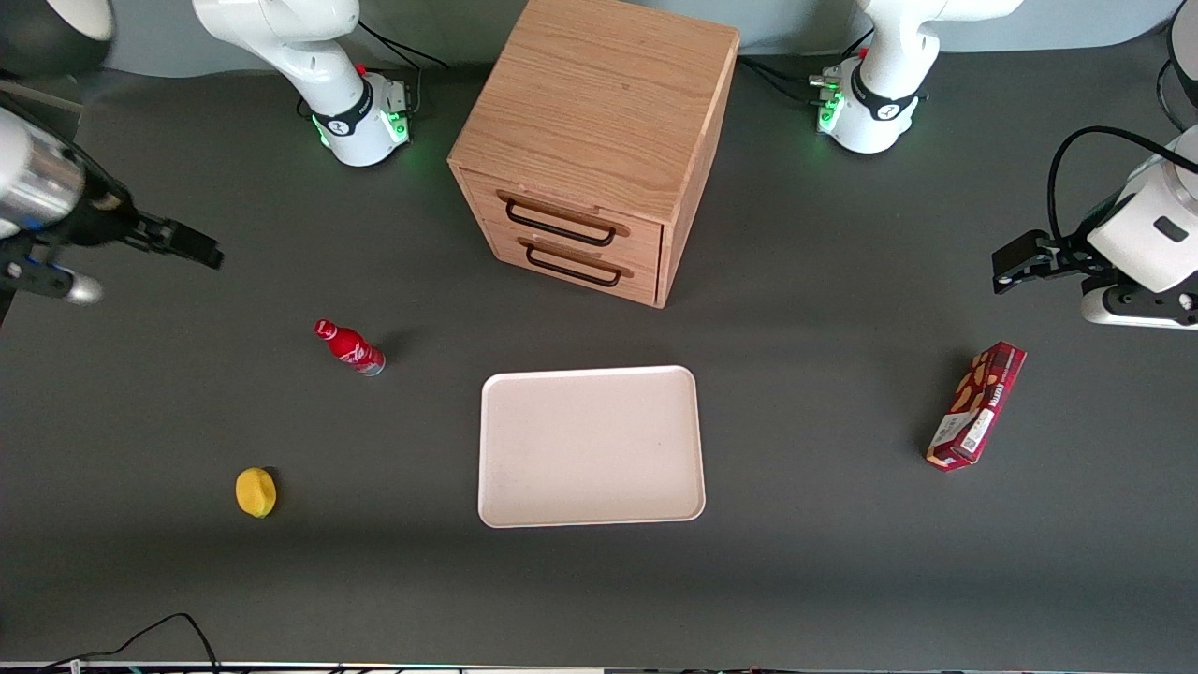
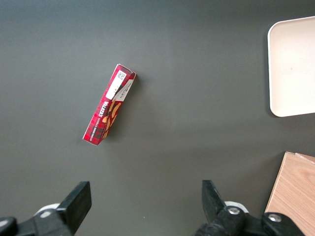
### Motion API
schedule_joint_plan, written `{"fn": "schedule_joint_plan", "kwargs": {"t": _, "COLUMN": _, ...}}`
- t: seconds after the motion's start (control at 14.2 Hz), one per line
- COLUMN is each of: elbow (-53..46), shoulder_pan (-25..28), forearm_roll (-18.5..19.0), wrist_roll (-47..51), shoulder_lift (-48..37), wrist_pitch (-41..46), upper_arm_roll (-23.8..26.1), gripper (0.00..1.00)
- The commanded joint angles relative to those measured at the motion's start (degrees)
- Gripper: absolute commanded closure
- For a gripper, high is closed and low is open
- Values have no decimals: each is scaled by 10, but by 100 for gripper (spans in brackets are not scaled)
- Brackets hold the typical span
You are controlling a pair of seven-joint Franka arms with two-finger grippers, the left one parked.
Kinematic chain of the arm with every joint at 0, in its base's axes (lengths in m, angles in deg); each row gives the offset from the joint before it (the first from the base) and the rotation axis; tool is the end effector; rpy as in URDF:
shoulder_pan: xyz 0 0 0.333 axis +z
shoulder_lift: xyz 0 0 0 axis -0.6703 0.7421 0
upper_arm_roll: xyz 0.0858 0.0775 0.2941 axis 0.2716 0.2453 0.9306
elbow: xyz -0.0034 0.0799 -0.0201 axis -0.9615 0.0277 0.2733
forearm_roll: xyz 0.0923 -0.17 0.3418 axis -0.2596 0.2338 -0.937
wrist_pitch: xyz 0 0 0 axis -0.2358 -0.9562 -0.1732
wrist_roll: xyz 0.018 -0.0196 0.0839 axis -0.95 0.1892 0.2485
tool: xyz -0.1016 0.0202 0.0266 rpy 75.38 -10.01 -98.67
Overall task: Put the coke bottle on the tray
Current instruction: 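Move the right gripper down to the red Coca-Cola bottle, then close the right gripper around the bottle's cap end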
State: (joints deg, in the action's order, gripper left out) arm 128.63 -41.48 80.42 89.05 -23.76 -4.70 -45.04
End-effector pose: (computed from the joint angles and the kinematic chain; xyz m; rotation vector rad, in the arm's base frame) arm 0.5343 0.0381 0.5589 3.0908 -0.4313 -0.1969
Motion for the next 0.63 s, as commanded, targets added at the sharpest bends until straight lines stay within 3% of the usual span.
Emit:
{"fn": "schedule_joint_plan", "kwargs": {"t": 0.0, "elbow": 138, "shoulder_pan": 3, "forearm_roll": -10, "wrist_roll": -14, "shoulder_lift": -11, "wrist_pitch": -142, "upper_arm_roll": 10, "gripper": 0}}
{"fn": "schedule_joint_plan", "kwargs": {"t": 0.28, "elbow": 270, "shoulder_pan": 3, "forearm_roll": -4, "wrist_roll": -32, "shoulder_lift": -5, "wrist_pitch": -321, "upper_arm_roll": 36, "gripper": 0}}
{"fn": "schedule_joint_plan", "kwargs": {"t": 0.49, "elbow": 301, "shoulder_pan": 4, "forearm_roll": -1, "wrist_roll": -36, "shoulder_lift": 14, "wrist_pitch": -388, "upper_arm_roll": 37, "gripper": 0}}
{"fn": "schedule_joint_plan", "kwargs": {"t": 0.56, "elbow": 307, "shoulder_pan": 3, "forearm_roll": 3, "wrist_roll": -40, "shoulder_lift": 20, "wrist_pitch": -407, "upper_arm_roll": 37, "gripper": 5}}
